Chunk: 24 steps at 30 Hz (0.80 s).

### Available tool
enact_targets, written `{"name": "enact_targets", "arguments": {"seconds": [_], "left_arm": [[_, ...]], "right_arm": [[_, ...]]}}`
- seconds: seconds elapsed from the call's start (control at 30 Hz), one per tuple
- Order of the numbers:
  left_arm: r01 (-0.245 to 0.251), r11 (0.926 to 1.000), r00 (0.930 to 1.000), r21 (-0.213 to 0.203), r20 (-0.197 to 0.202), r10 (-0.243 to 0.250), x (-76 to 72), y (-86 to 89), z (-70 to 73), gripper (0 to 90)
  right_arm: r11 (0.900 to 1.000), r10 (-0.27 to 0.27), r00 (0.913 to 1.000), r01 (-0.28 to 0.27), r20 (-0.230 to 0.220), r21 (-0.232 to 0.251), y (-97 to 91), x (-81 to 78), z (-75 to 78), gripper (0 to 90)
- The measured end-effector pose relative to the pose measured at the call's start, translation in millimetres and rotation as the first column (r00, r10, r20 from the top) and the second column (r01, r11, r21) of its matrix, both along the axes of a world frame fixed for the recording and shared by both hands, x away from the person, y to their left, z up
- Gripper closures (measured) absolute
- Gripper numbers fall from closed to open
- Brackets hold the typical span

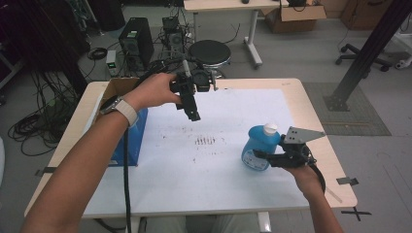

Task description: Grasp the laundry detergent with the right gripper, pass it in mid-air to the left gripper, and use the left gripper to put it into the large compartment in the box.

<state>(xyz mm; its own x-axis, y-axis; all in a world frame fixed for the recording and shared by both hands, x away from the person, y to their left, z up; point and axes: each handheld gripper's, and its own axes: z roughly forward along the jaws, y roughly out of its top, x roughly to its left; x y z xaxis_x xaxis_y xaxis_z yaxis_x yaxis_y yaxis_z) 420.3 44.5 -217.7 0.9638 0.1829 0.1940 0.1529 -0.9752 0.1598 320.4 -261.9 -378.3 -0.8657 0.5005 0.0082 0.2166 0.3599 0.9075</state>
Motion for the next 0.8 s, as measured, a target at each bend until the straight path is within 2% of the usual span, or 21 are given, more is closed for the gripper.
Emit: {"name": "enact_targets", "arguments": {"seconds": [0.2, 0.43, 0.67, 0.8], "left_arm": [[0.001, 1.0, 1.0, -0.004, 0.004, -0.001, -7.6, 0.1, 5.2, 5.4], [0.003, 1.0, 1.0, -0.006, -0.002, -0.003, -17.4, 0.8, 11.2, 5.5], [0.003, 1.0, 1.0, -0.006, -0.004, -0.003, -26.9, 2.1, 16.1, 5.6], [0.007, 0.9991, 0.9997, -0.042, -0.022, -0.008, -34.8, 4.1, 20.9, 5.8]], "right_arm": [[0.9987, 0.051, 0.9986, -0.051, -0.012, -0.006, 0.0, -2.5, 14.8, 44.8], [0.9959, 0.091, 0.9954, -0.091, -0.029, 0.007, -1.8, -4.0, 24.5, 44.7], [0.9901, 0.139, 0.9897, -0.14, -0.034, -0.012, 1.6, -5.4, 37.3, 44.7], [0.9826, 0.184, 0.9823, -0.185, -0.037, -0.02, 6.7, -6.7, 47.9, 44.6]]}}
